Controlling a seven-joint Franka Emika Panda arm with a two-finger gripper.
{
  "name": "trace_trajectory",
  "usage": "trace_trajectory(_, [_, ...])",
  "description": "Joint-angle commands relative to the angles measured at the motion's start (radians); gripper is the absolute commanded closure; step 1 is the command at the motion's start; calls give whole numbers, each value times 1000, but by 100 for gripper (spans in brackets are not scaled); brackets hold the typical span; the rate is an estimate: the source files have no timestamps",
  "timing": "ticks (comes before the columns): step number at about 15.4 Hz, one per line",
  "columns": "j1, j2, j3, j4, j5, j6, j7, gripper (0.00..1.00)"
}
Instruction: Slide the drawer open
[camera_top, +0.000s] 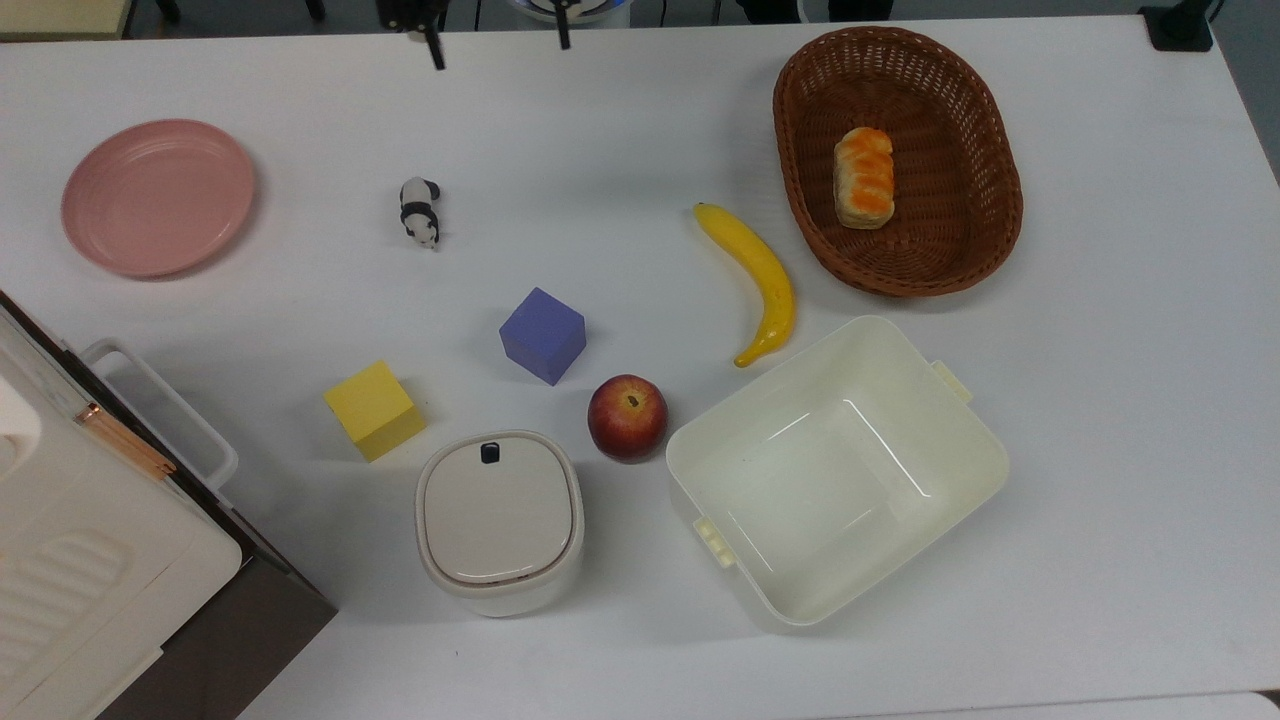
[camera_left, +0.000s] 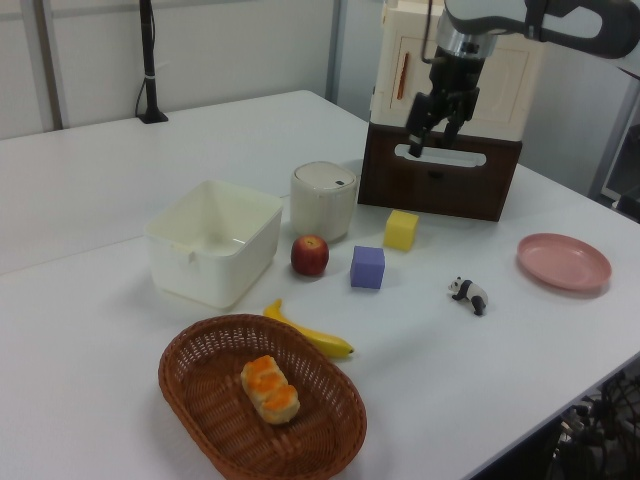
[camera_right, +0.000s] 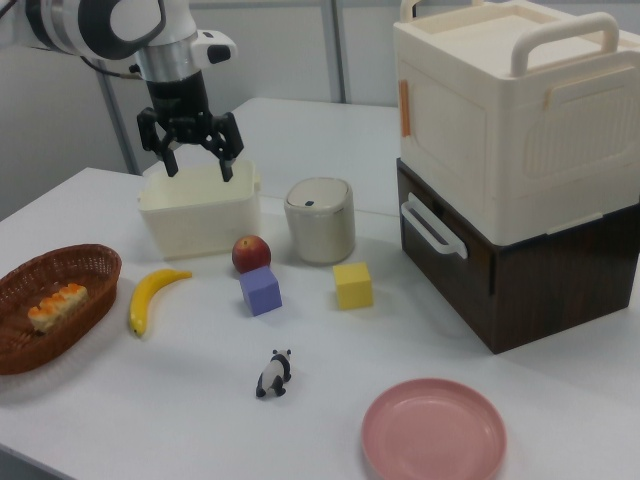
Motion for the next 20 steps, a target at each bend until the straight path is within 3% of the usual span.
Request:
trace_trajectory(1, [-17, 14, -27, -6, -37, 71, -295, 0])
trace_trajectory(7, [-34, 63, -82, -35, -81, 186, -660, 0])
trace_trajectory(11, [-48, 123, -82, -32, -164, 301, -667, 0])
trace_trajectory(20, [-124, 263, -84, -22, -172, 410, -656, 0])
